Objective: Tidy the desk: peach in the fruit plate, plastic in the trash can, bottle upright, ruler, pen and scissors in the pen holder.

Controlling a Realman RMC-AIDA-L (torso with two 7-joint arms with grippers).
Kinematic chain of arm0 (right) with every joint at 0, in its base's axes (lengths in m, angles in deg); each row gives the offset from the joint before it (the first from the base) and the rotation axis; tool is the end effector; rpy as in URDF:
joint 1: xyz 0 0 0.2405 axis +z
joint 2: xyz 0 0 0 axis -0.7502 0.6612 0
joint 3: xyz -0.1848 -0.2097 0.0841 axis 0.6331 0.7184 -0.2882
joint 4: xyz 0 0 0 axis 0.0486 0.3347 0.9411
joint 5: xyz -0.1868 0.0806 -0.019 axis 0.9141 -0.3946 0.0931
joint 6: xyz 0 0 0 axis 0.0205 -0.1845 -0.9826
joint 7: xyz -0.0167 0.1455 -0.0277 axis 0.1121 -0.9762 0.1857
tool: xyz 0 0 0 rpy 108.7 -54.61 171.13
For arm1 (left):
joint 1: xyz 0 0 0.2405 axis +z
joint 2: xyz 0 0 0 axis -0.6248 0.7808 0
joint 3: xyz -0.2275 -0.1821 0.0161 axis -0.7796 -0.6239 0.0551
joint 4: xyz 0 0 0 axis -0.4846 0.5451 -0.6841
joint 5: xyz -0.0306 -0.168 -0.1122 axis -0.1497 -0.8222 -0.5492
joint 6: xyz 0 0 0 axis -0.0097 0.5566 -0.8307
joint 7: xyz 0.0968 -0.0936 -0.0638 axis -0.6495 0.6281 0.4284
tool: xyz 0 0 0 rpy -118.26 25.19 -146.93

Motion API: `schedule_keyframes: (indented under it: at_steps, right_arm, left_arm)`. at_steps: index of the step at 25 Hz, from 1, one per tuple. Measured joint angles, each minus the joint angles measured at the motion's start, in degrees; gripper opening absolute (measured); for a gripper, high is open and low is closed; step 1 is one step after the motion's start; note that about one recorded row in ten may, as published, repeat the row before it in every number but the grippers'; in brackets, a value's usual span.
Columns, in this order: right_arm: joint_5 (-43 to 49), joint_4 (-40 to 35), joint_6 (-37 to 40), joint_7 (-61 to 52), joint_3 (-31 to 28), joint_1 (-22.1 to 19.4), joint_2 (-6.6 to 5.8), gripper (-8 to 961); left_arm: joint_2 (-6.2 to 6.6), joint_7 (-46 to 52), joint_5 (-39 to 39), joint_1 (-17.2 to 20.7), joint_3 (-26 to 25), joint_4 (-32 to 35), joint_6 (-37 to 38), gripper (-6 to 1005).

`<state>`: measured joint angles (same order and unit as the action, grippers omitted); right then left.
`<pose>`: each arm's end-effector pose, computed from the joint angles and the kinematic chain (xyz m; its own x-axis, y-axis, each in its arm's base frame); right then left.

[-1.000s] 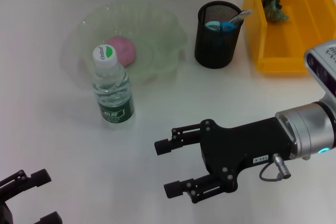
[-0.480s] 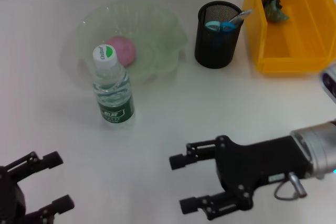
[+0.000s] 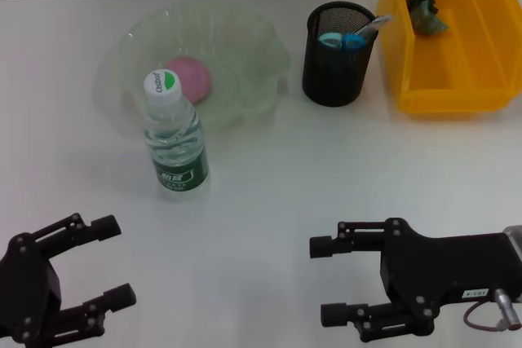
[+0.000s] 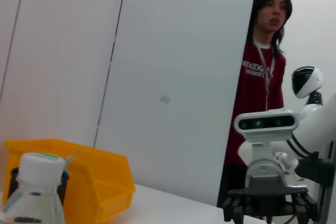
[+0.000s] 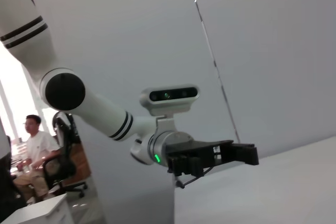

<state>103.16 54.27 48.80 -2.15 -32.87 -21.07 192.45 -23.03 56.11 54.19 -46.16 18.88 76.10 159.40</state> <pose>0.2724 0.2451 -0.0641 0.7249 -0.2694 -0.6340 -0.1737 -0.9621 0.2102 -0.3504 0.1786 0.0135 0.6452 0.1773 0.7432 0.3584 -0.9293 -0.0894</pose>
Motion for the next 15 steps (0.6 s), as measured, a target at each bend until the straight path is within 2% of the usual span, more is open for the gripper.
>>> schedule_keyframes:
  at_steps: [15]
  right_arm:
    - [0.00,0.31,0.13,3.37,-3.26,-1.44,-0.02,733]
  left_arm:
    - [0.28,-0.72,0.30,0.76,-1.83,0.02,-0.36,798]
